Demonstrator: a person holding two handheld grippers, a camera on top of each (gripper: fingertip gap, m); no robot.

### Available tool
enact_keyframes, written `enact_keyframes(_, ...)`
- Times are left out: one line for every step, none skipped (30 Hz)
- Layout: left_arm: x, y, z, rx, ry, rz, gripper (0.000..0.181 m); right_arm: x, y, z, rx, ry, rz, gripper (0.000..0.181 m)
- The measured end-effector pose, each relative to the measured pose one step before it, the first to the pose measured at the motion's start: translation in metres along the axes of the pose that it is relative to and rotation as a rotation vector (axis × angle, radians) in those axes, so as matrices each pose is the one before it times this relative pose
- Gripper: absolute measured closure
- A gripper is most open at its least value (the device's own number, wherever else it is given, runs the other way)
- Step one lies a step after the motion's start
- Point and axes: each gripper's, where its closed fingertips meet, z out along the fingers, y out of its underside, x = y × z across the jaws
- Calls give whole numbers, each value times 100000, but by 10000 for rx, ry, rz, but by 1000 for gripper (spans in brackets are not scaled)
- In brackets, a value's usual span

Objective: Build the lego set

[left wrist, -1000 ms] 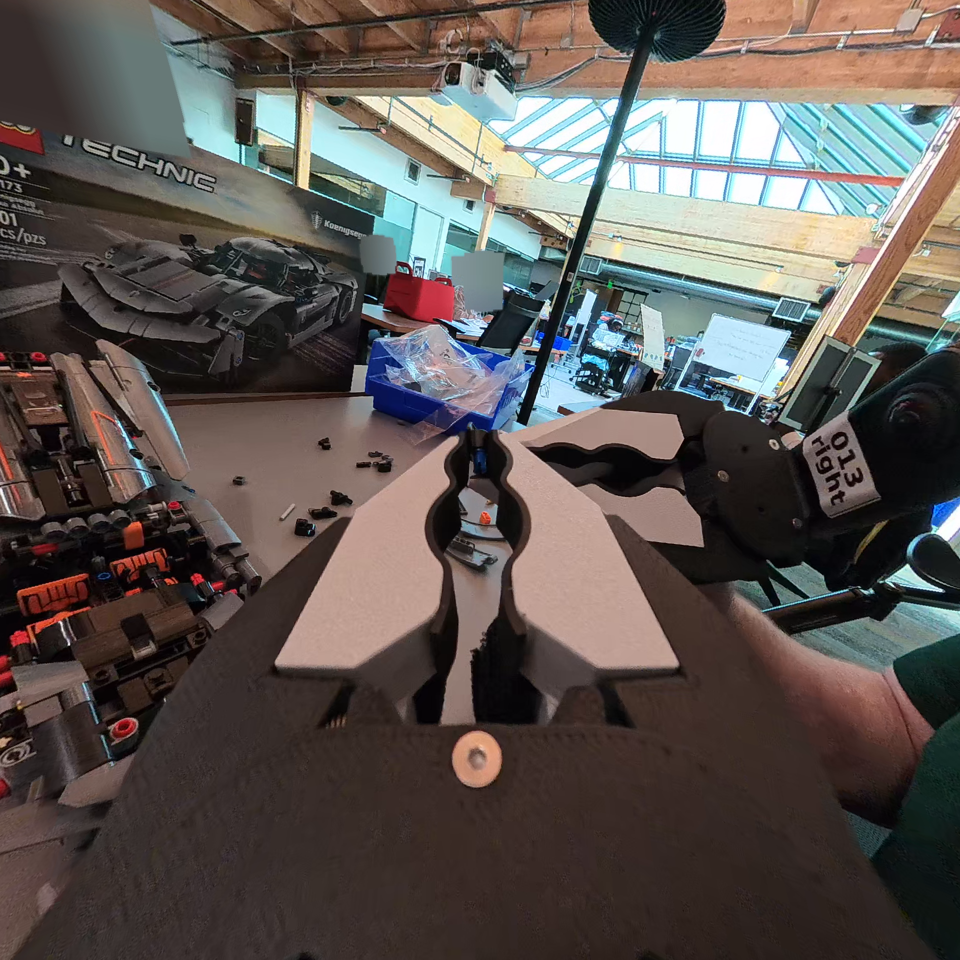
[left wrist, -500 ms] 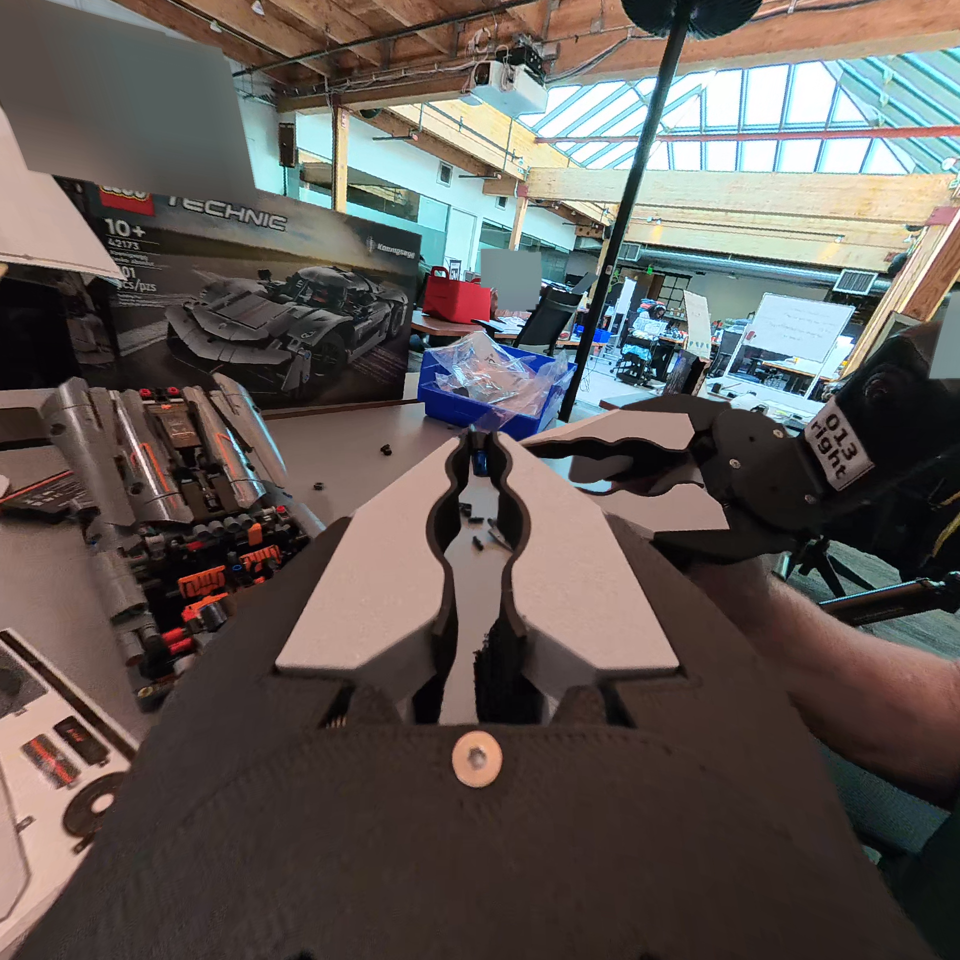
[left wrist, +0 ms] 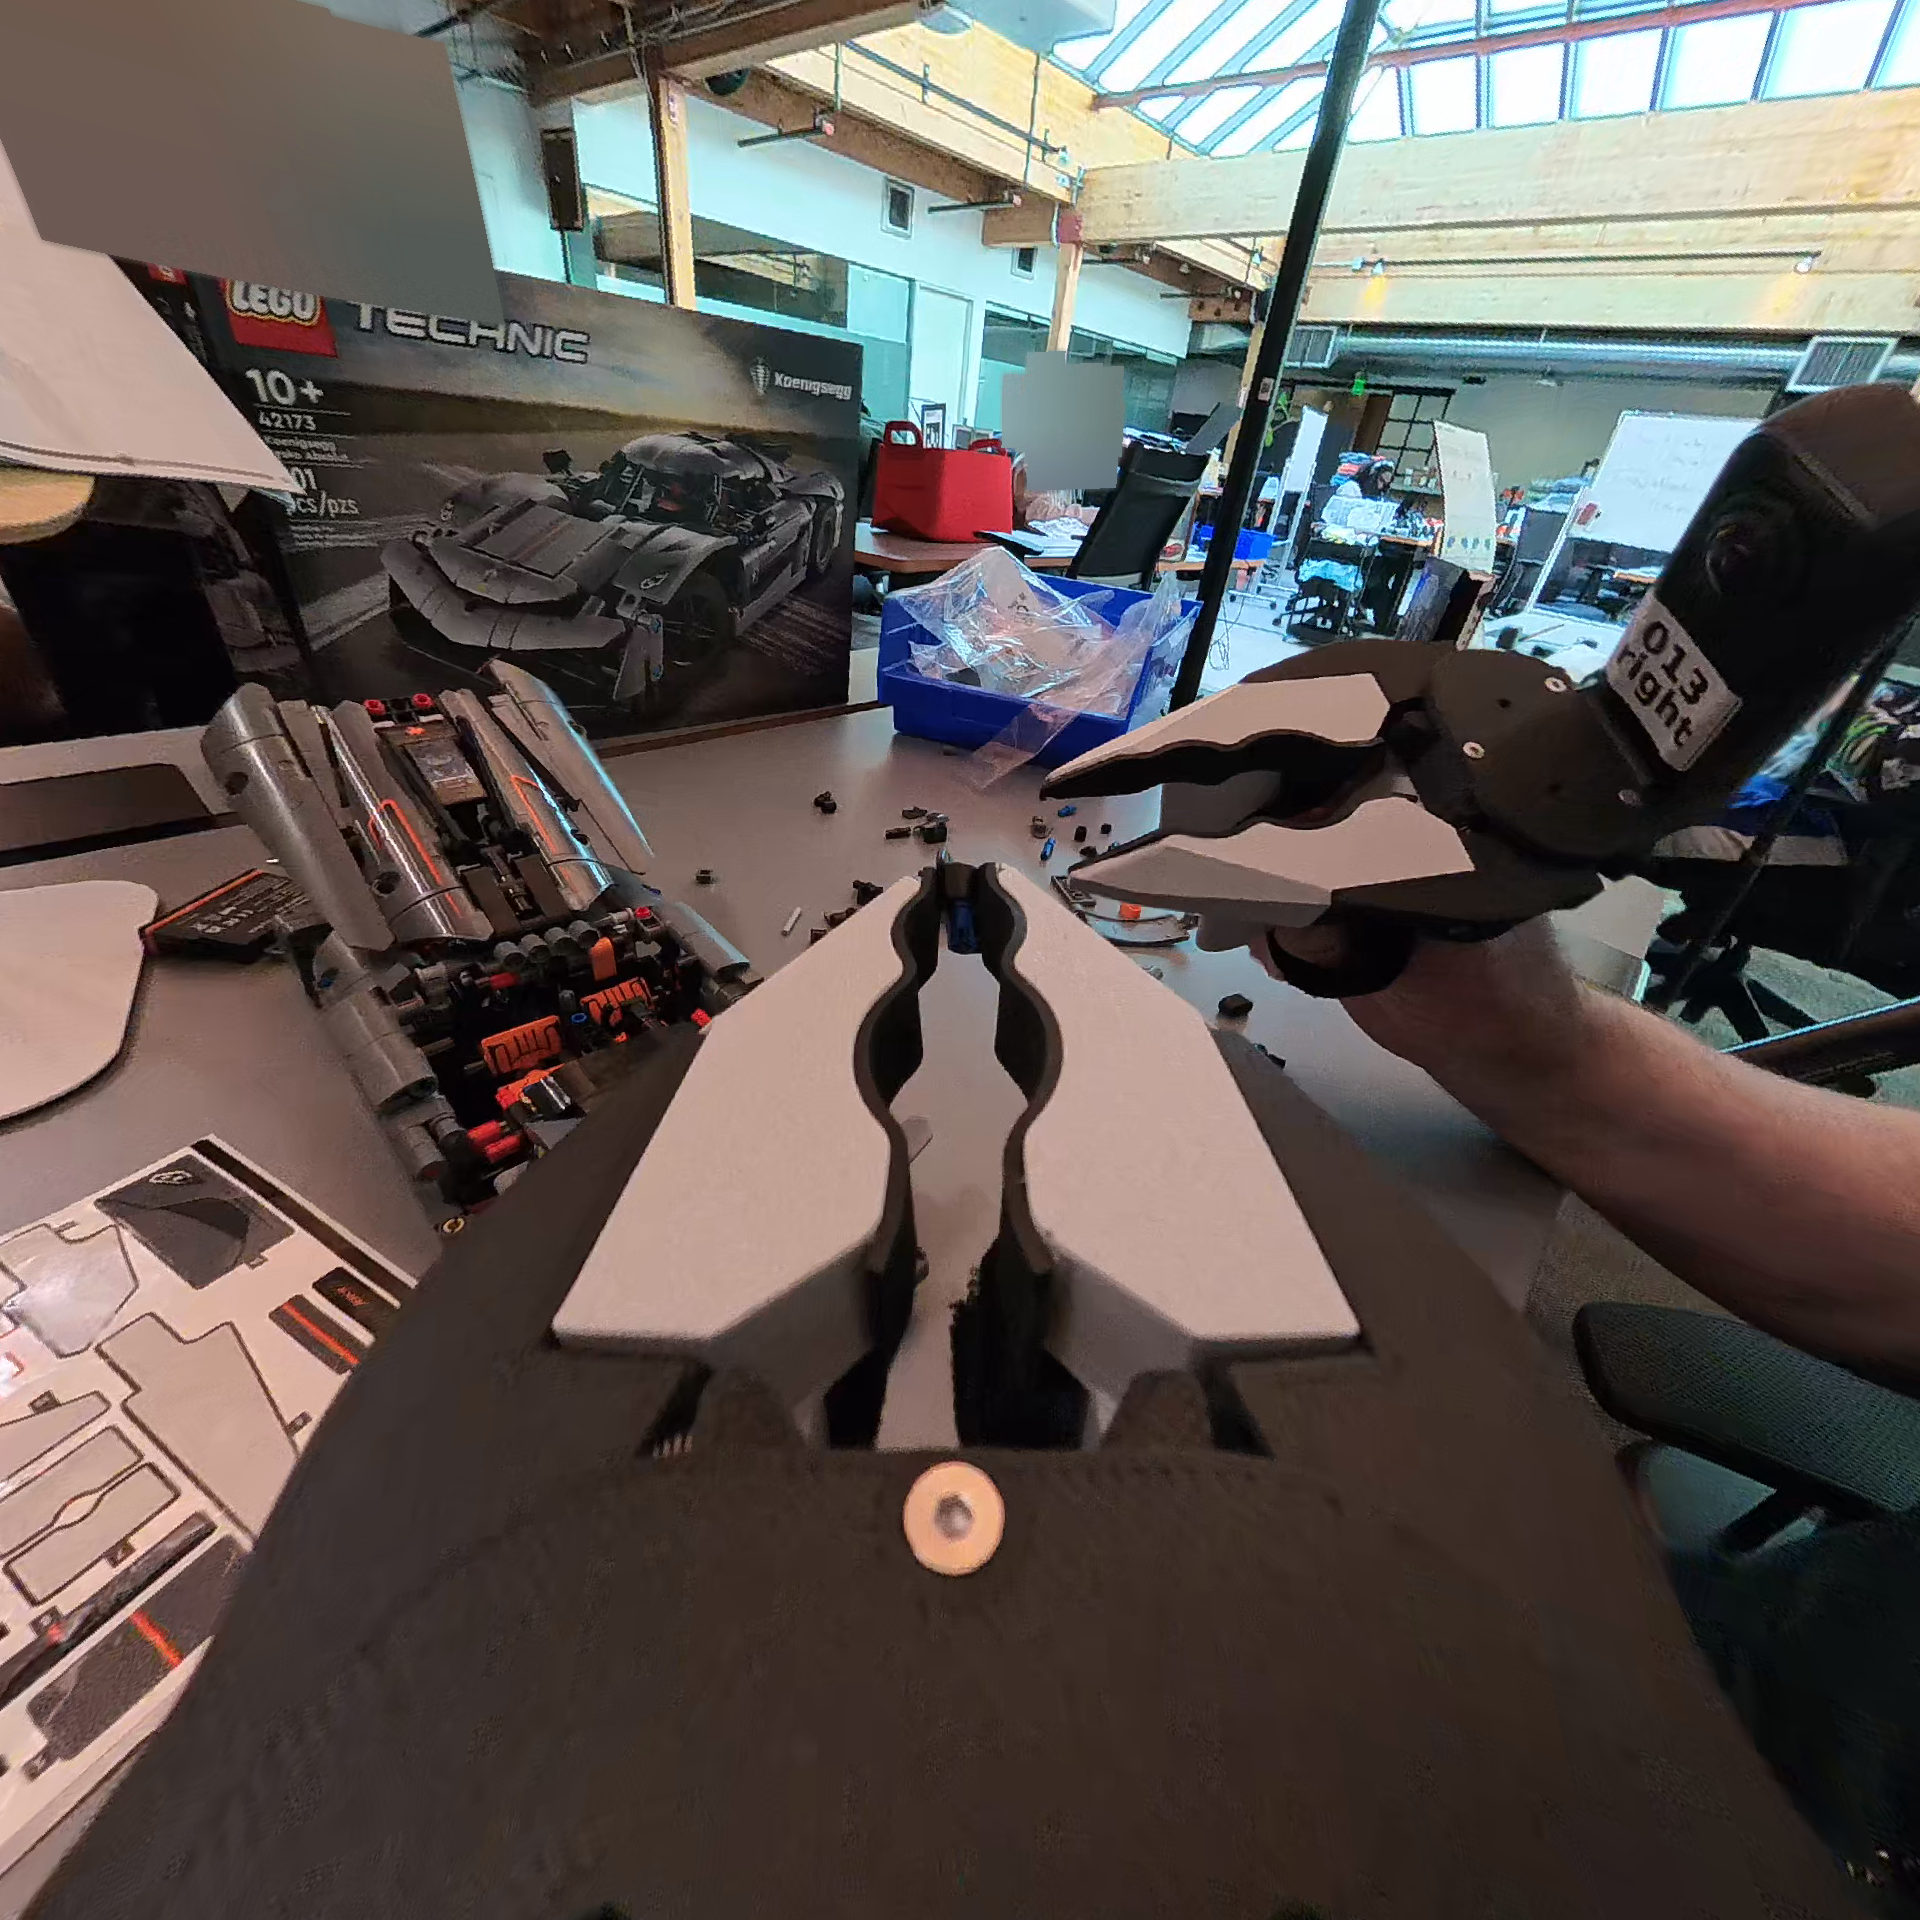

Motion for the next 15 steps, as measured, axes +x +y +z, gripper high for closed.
enact_keyframes(-38,-5,-224,15,47,-32,176,-2,2,9,13,-43,55,160)
enact_keyframes(-3,66,-213,-35,68,-14,176,-39,4,22,-12,-65,51,160)
enact_keyframes(22,140,-179,-77,63,1,176,-103,-7,26,-18,-90,52,160)
enact_keyframes(81,214,-120,-133,83,16,176,-117,-66,5,-15,-87,44,160)
enact_keyframes(158,254,-74,-156,97,64,176,-166,-123,4,-12,-82,11,161)
enact_keyframes(142,259,-20,-157,63,103,176,-257,-196,-8,7,-122,-12,161)
enact_keyframes(81,224,-3,-140,11,121,176,-362,-306,-26,53,-198,26,161)
enact_keyframes(91,209,16,-140,30,109,176,-416,-376,-16,96,-248,99,161)
enact_keyframes(108,102,-6,-86,54,89,176,-420,-364,-4,95,-268,127,162)
enact_keyframes(119,-24,-32,-8,72,53,176,-412,-285,12,56,-276,124,161)
enact_keyframes(95,-72,-45,18,87,10,176,-364,-217,36,22,-252,120,160)
enact_keyframes(115,-113,-55,33,116,8,176,-321,-204,14,25,-239,123,159)
enact_keyframes(202,-133,-43,49,168,39,176,-320,-218,-13,38,-272,168,158)
enact_keyframes(268,-176,-52,69,190,92,176,-286,-261,-36,55,-282,215,159)
enact_keyframes(395,-177,-25,49,250,150,176,-240,-266,-53,62,-270,238,159)
